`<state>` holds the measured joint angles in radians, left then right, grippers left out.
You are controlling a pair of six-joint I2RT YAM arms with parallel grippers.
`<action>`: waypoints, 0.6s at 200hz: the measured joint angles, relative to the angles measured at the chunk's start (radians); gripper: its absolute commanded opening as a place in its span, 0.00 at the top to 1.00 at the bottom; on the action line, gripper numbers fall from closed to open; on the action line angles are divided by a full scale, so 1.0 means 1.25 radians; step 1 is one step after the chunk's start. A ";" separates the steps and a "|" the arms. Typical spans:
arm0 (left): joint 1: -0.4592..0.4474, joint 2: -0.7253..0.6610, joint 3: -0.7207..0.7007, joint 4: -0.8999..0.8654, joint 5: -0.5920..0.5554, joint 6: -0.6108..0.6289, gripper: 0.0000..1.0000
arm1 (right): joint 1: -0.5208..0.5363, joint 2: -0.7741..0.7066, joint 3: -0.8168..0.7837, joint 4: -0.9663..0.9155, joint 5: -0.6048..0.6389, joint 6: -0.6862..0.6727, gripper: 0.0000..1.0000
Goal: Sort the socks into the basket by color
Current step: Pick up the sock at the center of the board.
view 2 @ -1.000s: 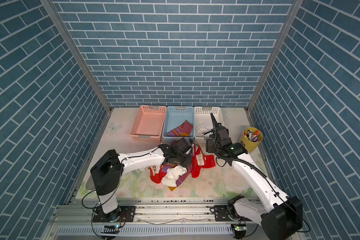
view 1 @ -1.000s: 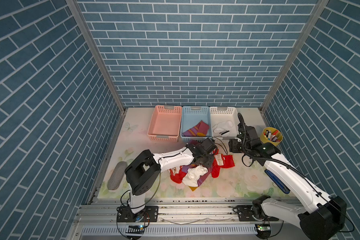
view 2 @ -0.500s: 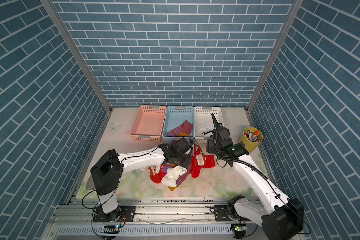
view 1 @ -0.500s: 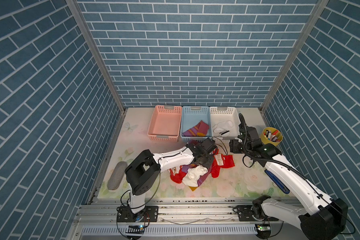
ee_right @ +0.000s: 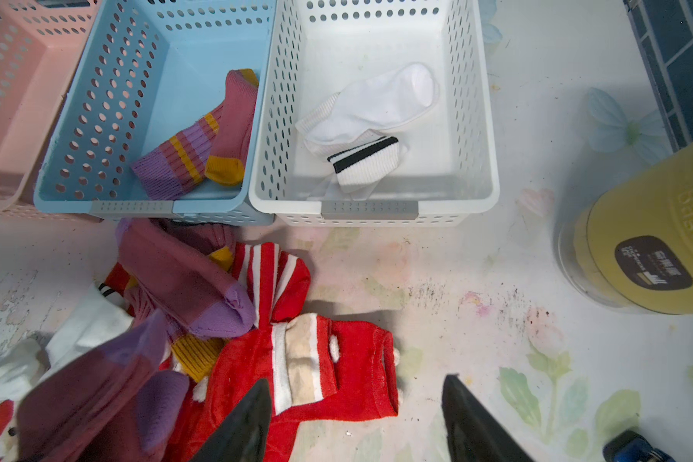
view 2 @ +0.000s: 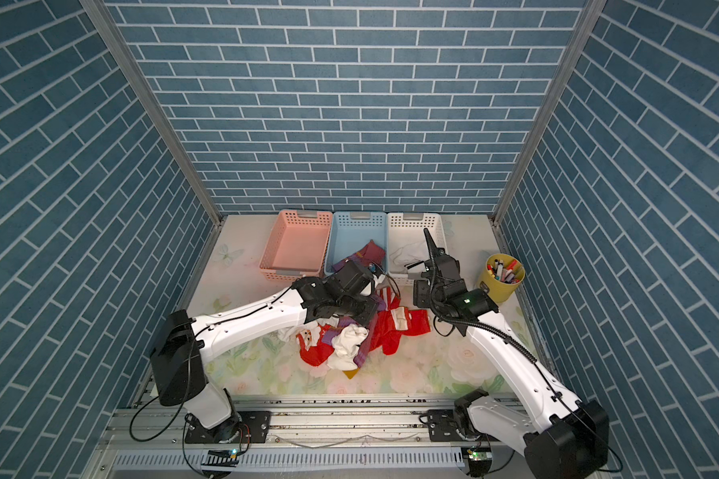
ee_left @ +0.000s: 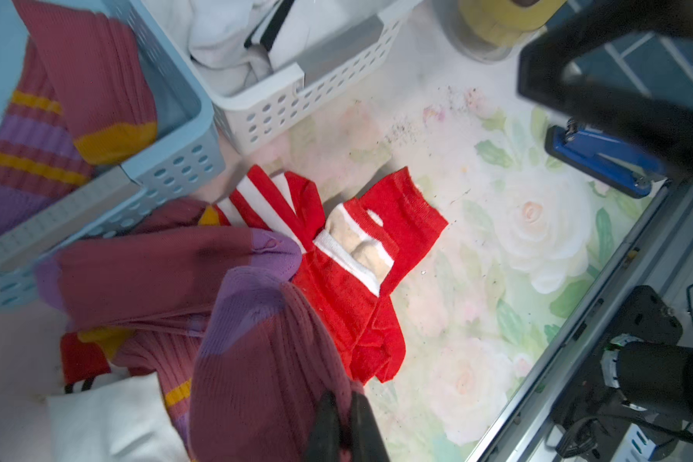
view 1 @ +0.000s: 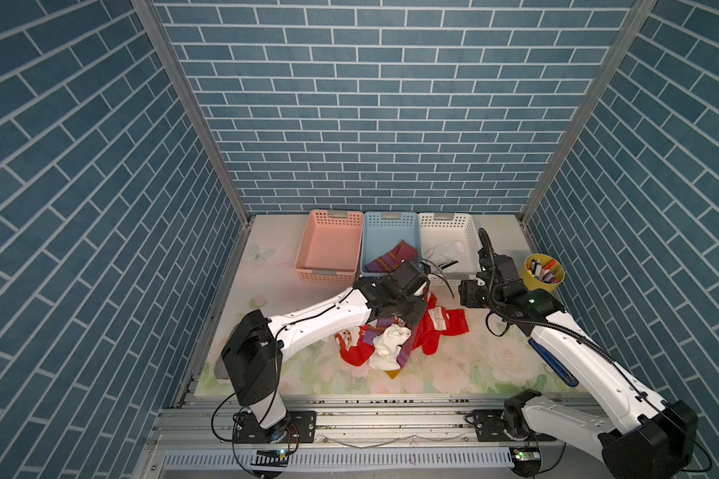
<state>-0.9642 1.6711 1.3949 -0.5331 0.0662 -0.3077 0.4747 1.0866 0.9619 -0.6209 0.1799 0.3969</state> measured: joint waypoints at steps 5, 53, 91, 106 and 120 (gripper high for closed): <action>0.002 -0.004 0.005 -0.004 -0.001 0.003 0.98 | 0.000 0.000 -0.001 0.000 0.000 0.000 0.32; 0.023 -0.024 0.047 -0.048 -0.015 0.023 1.00 | 0.000 -0.006 -0.009 0.000 0.000 0.000 0.32; 0.028 -0.049 0.078 -0.080 -0.022 0.035 1.00 | 0.000 -0.009 -0.013 0.001 0.000 0.000 0.32; 0.029 -0.065 0.090 -0.086 -0.028 0.041 1.00 | 0.000 -0.010 -0.017 0.002 -0.001 0.000 0.32; 0.029 -0.083 0.103 -0.089 -0.035 0.045 1.00 | -0.001 -0.015 -0.023 0.002 -0.001 0.000 0.32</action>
<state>-0.9279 1.5673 1.5234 -0.6445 0.0219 -0.2512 0.4740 1.0683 0.9337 -0.6182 0.1787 0.3969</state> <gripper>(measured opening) 0.072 0.681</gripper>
